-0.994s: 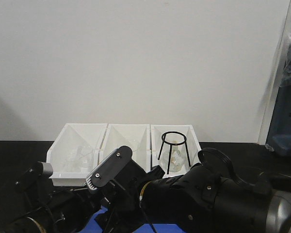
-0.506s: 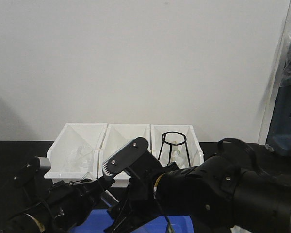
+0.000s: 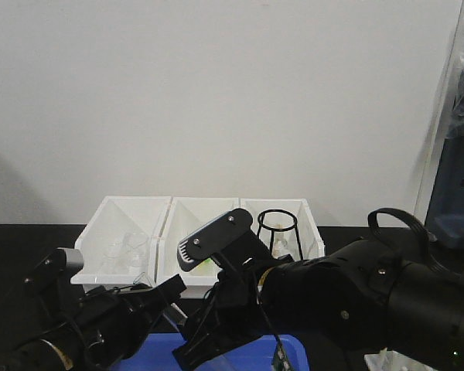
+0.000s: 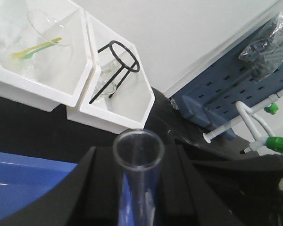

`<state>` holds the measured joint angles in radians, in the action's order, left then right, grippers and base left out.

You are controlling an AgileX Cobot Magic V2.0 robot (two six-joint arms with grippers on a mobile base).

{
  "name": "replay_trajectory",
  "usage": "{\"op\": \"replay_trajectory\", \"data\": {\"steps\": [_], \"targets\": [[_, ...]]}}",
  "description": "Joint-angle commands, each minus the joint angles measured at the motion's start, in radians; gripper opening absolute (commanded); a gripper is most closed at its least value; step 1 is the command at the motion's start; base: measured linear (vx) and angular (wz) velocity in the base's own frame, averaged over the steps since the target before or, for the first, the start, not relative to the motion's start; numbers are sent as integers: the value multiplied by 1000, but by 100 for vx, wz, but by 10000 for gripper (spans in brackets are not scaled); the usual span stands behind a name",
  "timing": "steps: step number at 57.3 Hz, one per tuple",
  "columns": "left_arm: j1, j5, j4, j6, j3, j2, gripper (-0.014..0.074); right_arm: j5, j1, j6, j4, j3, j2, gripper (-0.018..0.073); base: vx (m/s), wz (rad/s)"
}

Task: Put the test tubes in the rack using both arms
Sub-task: 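Close the right gripper on the test tube below the left gripper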

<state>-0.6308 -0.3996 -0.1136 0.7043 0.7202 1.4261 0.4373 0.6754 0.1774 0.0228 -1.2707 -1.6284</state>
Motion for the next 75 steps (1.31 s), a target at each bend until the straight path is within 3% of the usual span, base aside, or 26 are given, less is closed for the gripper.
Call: {"op": "replay_trajectory", "data": {"steps": [1,10,16,51,59,68,75], "targets": [[-5,-88,18,9,33,-37,-4,-54,0,52,50,-29,45,483,0,0],[-5,-97,20,9,33,-37,-4,-38,0,127,147,-29,45,483,0,0],[-5,-121,68,9,33,-37,-4,-57,0,146,165,-29,45,483,0,0],[-5,-142,95,12,33,-37,-4,-81,0,151,164,-29,3,483,0,0],[-6,-166,152,15,33,-37,-4,-83,0,136,167,-29,3,483,0,0],[-6,-198,204,118,33,-37,-4,-82,0,126,167,-29,3,483,0,0],[-6,-208,259,141,33,-37,-4,-82,0,126,167,-29,3,483,0,0]]}}
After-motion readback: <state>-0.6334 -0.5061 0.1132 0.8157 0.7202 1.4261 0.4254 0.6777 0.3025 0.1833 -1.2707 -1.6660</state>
